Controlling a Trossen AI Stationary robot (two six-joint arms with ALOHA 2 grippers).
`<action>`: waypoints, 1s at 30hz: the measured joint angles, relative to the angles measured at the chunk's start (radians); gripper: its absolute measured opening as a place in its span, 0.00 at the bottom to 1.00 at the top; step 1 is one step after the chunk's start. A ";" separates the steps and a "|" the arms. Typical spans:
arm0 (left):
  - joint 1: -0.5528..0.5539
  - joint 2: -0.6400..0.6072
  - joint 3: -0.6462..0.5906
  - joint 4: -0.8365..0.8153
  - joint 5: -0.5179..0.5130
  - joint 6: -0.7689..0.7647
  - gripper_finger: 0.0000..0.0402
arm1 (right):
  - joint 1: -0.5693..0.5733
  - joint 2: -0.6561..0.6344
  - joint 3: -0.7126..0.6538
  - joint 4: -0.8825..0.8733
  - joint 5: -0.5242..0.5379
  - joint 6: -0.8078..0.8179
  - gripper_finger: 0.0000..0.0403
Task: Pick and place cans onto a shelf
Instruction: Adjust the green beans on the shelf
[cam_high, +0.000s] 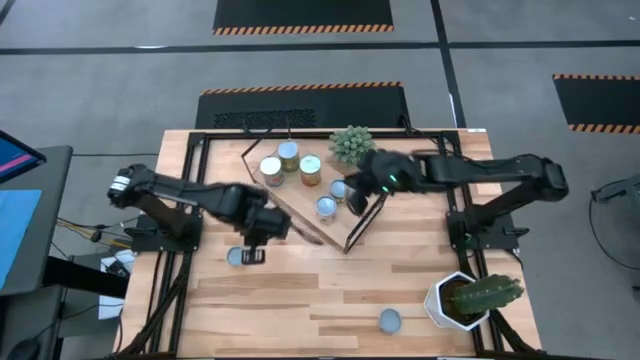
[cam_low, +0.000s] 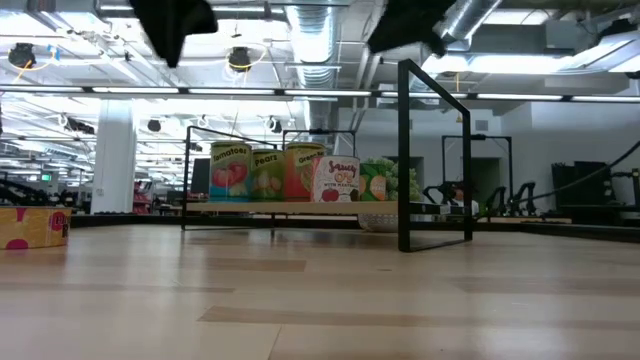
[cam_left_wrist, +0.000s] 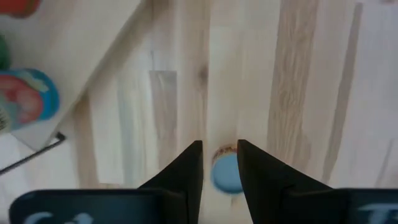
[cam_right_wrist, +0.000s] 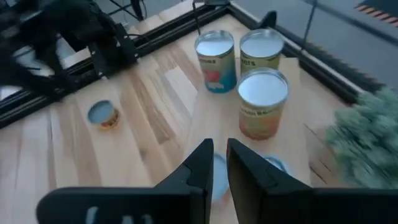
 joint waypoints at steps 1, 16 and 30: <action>-0.019 -0.020 -0.043 0.030 -0.010 -0.019 0.22 | -0.036 0.024 0.000 0.026 -0.045 -0.015 0.18; -0.217 -0.292 -0.504 0.376 -0.070 -0.473 0.22 | -0.216 0.453 0.358 -0.257 -0.241 -0.207 0.18; -0.265 -0.291 -0.566 0.369 -0.106 -0.512 0.22 | -0.195 0.633 0.524 -0.353 -0.238 -0.212 0.18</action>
